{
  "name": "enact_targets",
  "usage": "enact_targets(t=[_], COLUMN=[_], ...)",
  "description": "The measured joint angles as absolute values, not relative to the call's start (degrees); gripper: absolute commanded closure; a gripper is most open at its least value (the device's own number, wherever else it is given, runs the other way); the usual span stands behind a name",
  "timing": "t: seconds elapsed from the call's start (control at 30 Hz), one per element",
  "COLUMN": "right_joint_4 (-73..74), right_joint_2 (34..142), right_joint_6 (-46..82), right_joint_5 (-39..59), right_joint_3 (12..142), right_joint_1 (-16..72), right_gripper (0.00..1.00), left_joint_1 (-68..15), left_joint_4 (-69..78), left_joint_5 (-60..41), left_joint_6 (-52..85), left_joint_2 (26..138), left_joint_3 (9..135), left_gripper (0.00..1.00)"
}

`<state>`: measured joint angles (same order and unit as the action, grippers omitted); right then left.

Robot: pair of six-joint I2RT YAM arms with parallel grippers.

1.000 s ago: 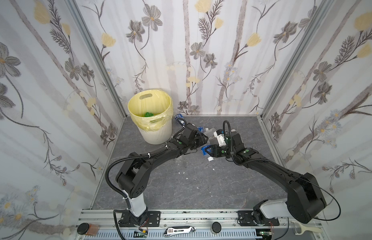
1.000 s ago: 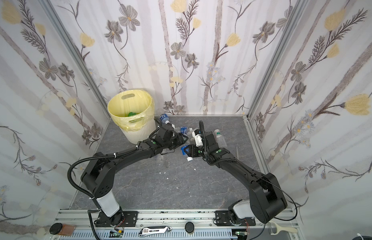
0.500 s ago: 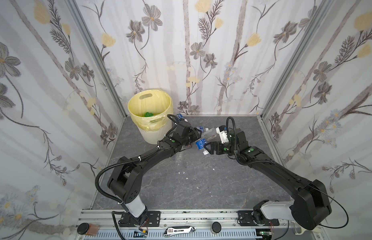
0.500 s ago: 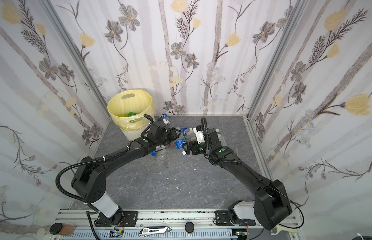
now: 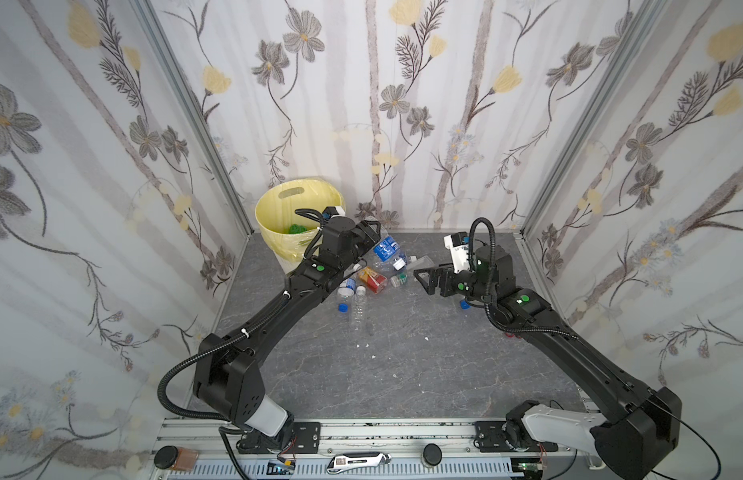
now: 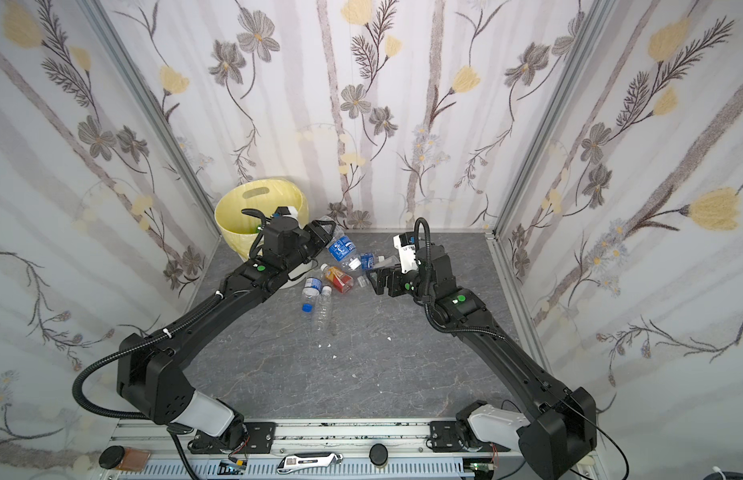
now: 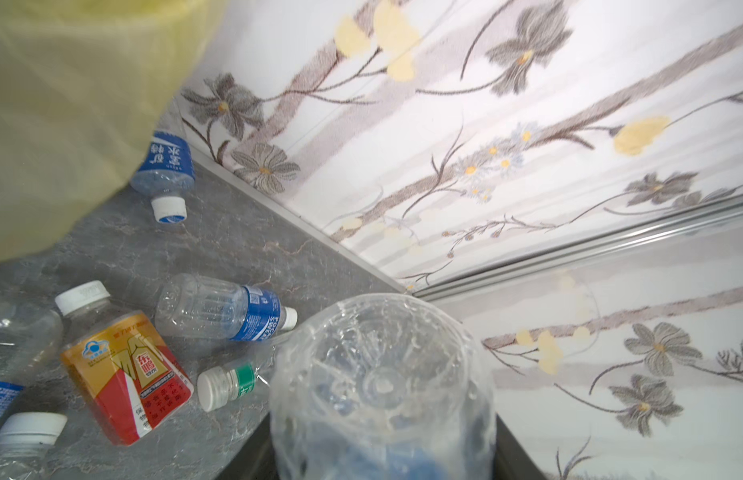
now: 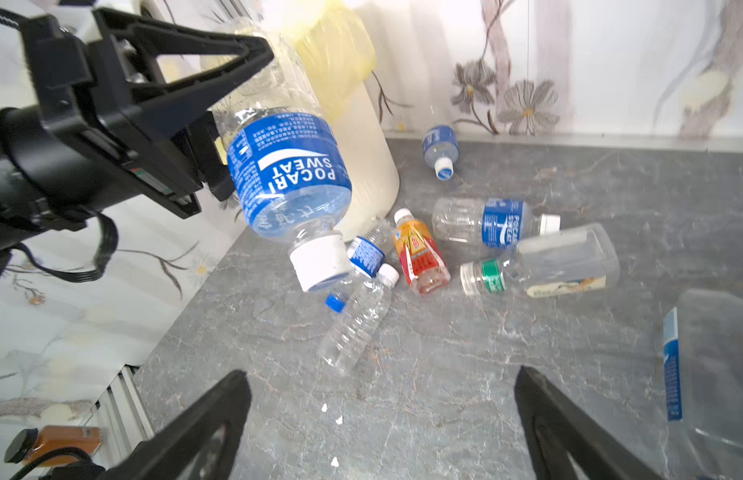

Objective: Throw the plastic bottles in the bin
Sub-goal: 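Carry the Pocari bottle over the bin with the left gripper while right gripper releases, then open the left gripper to drop the Pocari bottle into the bin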

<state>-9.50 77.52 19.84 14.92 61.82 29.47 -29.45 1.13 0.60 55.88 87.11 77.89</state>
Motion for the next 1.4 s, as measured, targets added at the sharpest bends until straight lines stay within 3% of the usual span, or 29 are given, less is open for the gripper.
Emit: enact_targets(t=[0.3, 0.7, 1.23, 1.3, 1.4], right_joint_4=[-1.0, -0.6, -3.7, -4.7, -5.5], right_joint_2=[80.4, 94.6, 101.1, 101.5, 102.0], right_joint_6=[19.9, 19.0, 18.9, 18.9, 18.9], right_joint_5=[14.5, 11.3, 9.6, 9.6, 9.6], right_joint_3=[70.6, 88.2, 98.1, 98.1, 97.8], right_joint_1=[31.8, 40.0, 43.5, 43.6, 43.6], right_gripper=[0.00, 0.00, 0.00, 0.00, 0.00], left_joint_1=[-24.1, -10.9, -2.7, -2.2, -0.5], left_joint_4=[1.3, 0.8, 1.6, 2.6, 4.4], left_joint_5=[7.7, 5.7, 4.5, 4.2, 3.2], left_joint_6=[60.4, 69.5, 70.5, 70.5, 72.2], left_joint_2=[81.6, 81.0, 84.5, 85.7, 88.9], left_joint_3=[79.8, 82.9, 101.7, 101.4, 96.6], left_gripper=[0.46, 0.47, 0.45, 0.40, 0.23])
